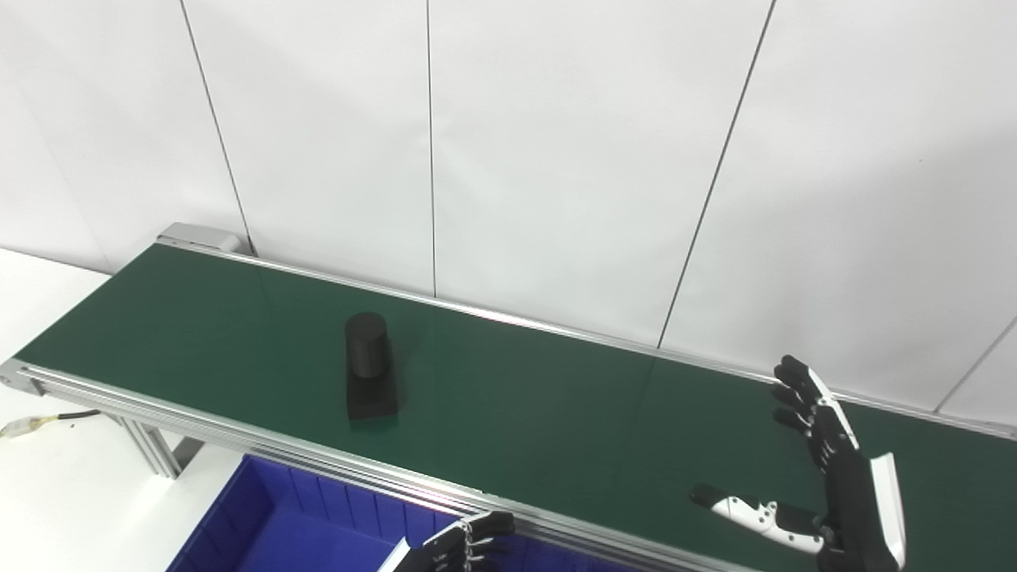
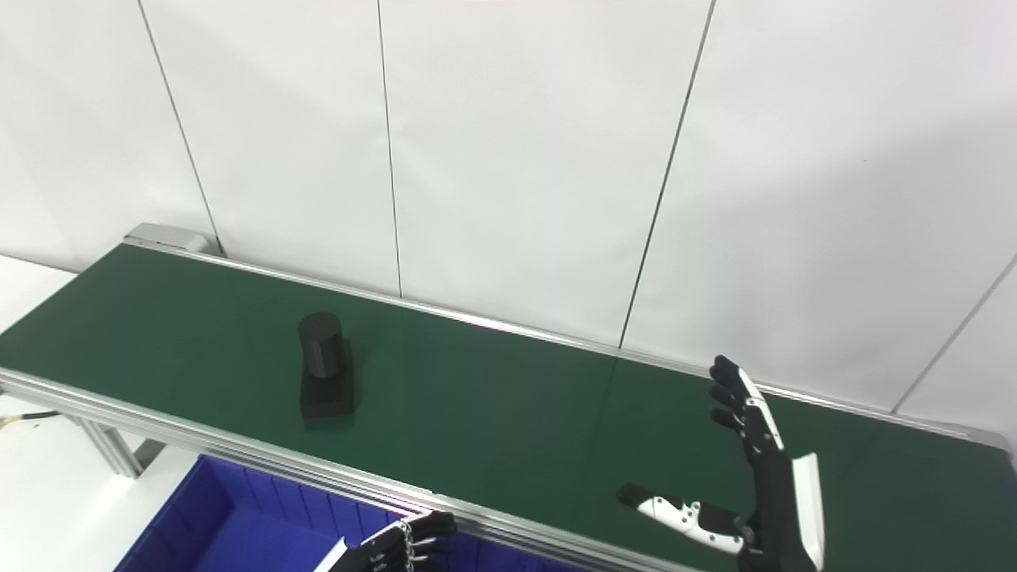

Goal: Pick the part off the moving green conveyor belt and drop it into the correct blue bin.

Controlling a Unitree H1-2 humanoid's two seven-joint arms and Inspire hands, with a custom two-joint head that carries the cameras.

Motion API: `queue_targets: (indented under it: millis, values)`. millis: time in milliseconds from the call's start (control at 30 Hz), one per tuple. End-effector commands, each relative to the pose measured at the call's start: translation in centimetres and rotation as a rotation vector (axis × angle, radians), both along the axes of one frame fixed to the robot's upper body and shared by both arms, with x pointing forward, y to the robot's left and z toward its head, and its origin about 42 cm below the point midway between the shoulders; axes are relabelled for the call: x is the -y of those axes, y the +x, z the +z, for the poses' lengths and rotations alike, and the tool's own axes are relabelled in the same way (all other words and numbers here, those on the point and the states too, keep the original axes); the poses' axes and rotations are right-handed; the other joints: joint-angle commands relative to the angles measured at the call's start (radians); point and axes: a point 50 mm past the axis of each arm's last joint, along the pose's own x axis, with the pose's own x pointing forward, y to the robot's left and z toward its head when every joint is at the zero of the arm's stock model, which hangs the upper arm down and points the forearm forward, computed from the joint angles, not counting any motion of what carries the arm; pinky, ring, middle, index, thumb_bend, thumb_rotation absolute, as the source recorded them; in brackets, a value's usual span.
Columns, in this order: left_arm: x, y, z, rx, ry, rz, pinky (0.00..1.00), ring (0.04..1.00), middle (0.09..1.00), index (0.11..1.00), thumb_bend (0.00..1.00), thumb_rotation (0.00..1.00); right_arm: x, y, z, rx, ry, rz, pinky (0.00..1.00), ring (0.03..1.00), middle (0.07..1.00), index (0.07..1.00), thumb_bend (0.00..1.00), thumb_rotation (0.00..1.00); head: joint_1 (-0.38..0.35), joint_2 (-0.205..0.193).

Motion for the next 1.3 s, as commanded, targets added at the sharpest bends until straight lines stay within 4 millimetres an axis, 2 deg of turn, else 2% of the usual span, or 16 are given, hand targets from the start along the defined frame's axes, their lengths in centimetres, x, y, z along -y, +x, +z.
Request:
queue_targets:
  millis: [0, 200, 433, 633, 867, 1033, 1267]
  values:
    - [-0.4, 0.5, 1.1, 0.075, -0.005, -0.002, 0.75, 0.807, 0.852, 0.843, 0.91, 0.07, -0.7, 0.8, 1.5, 0.048, -0.026, -0.015, 0.76, 0.833, 0.877, 0.887, 0.91, 0.13, -0.013, 0.003]
    - [-0.7, 0.4, 1.1, 0.073, -0.009, 0.002, 0.77, 0.818, 0.854, 0.849, 0.9, 0.08, -1.5, 1.5, 1.6, 0.042, -0.056, -0.018, 0.78, 0.834, 0.874, 0.882, 0.92, 0.16, -0.041, 0.007]
    - [-1.1, 0.3, 1.0, 0.071, -0.005, 0.003, 0.77, 0.818, 0.848, 0.854, 0.88, 0.08, -2.3, 1.8, 1.7, -0.02, -0.058, -0.026, 0.82, 0.85, 0.877, 0.883, 0.89, 0.2, -0.081, 0.009]
    - [-1.6, 0.5, 1.1, 0.073, 0.001, 0.001, 0.78, 0.827, 0.853, 0.856, 0.86, 0.09, -3.4, 2.4, 1.4, -0.06, -0.08, -0.012, 0.8, 0.847, 0.888, 0.892, 0.88, 0.22, -0.128, 0.006]
    - [-2.0, 0.6, 1.0, 0.07, -0.019, -0.01, 0.77, 0.828, 0.84, 0.84, 0.84, 0.06, -4.9, 3.3, 1.2, -0.1, -0.137, -0.009, 0.73, 0.831, 0.885, 0.885, 0.87, 0.26, -0.17, 0.003]
    - [-2.4, 0.6, 0.9, 0.066, -0.035, -0.011, 0.79, 0.833, 0.841, 0.836, 0.82, 0.03, -5.7, 4.1, 1.2, -0.114, -0.173, -0.007, 0.74, 0.834, 0.884, 0.884, 0.88, 0.29, -0.197, 0.0]
    - [-2.6, 0.9, 0.8, 0.069, -0.031, -0.018, 0.8, 0.847, 0.85, 0.839, 0.81, 0.06, -6.4, 5.2, 1.2, -0.124, -0.195, -0.002, 0.74, 0.84, 0.891, 0.891, 0.88, 0.3, -0.228, 0.002]
